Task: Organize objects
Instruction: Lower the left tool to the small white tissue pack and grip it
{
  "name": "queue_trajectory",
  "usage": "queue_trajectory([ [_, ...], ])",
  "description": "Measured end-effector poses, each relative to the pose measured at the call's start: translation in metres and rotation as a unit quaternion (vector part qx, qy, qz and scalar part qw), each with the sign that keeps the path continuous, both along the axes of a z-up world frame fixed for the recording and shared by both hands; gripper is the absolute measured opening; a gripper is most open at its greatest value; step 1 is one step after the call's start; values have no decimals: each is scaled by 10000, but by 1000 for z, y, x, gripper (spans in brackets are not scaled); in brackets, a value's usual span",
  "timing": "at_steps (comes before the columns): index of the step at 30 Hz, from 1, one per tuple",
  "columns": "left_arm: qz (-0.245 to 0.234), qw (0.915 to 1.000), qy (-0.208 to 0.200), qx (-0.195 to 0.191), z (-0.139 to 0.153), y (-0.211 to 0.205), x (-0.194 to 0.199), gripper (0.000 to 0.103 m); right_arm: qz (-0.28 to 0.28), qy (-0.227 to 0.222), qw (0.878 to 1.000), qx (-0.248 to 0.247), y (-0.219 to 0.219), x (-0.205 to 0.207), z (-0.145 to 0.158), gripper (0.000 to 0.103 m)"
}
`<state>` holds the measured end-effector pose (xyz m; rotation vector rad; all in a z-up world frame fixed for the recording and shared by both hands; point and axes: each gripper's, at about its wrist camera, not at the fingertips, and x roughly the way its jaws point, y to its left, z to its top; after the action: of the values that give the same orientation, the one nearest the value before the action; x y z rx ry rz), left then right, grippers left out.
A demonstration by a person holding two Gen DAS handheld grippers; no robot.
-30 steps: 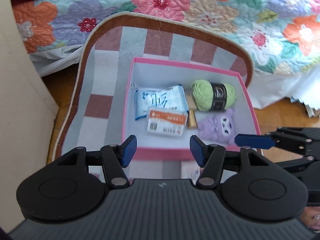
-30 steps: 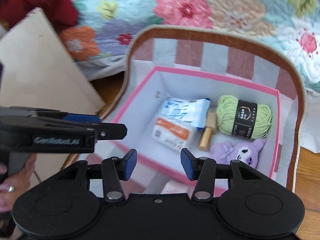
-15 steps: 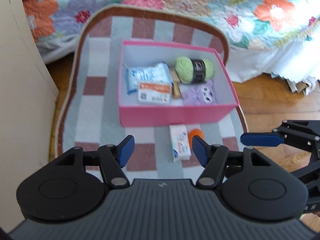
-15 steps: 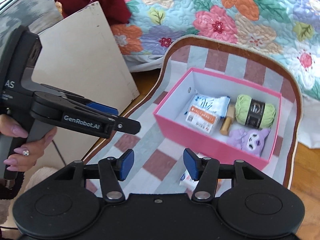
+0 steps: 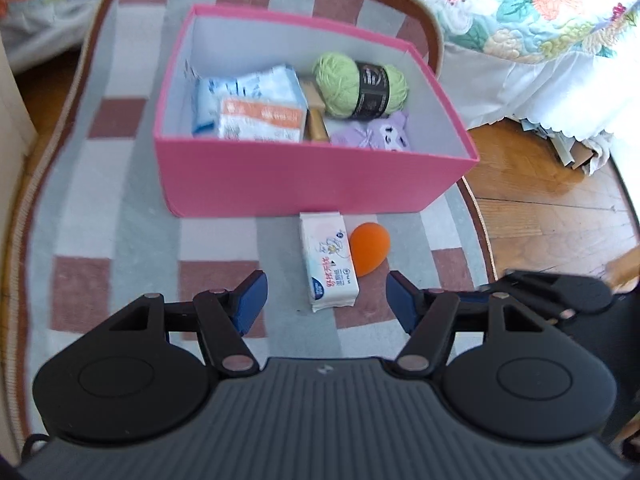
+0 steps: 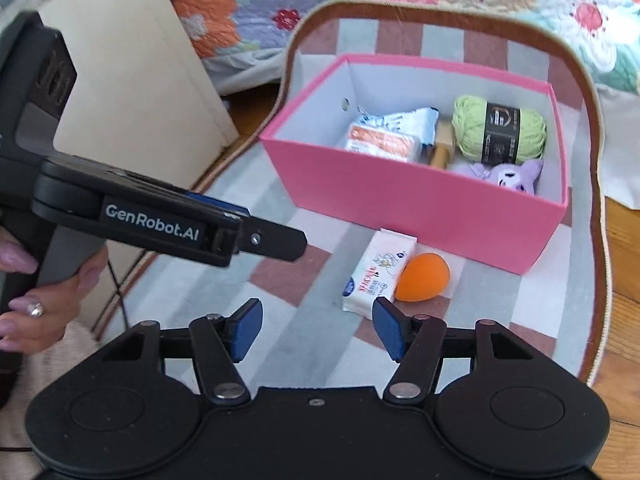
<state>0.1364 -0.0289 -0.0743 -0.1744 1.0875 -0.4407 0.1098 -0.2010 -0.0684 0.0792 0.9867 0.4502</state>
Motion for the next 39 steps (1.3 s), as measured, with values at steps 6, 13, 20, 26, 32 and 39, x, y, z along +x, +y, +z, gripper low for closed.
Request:
queue_trajectory([
  [6, 268, 9991, 298, -169, -45, -3, 13, 59, -256, -53, 9996, -122, 5, 14, -41, 66],
  [13, 260, 9975, 368, -540, -70, -11, 22, 27, -367, -152, 9983, -431, 16, 21, -67, 66],
  [20, 190, 9946, 729, -708, -73, -13, 13, 26, -299, -366, 9962, -728, 24, 17, -71, 68],
  [26, 217, 9925, 1019, -644, -73, -2, -5, 26, 5, -266, 9971, -714, 27, -2, -67, 65],
  [32, 973, 9878, 1083, -548, -84, 20, 3, 30, 136, -257, 9960, -843, 27, -12, -72, 59],
  [39, 717, 9913, 883, -669, -90, 4, 1, 26, 61, -106, 9968, -784, 27, -6, -79, 57],
])
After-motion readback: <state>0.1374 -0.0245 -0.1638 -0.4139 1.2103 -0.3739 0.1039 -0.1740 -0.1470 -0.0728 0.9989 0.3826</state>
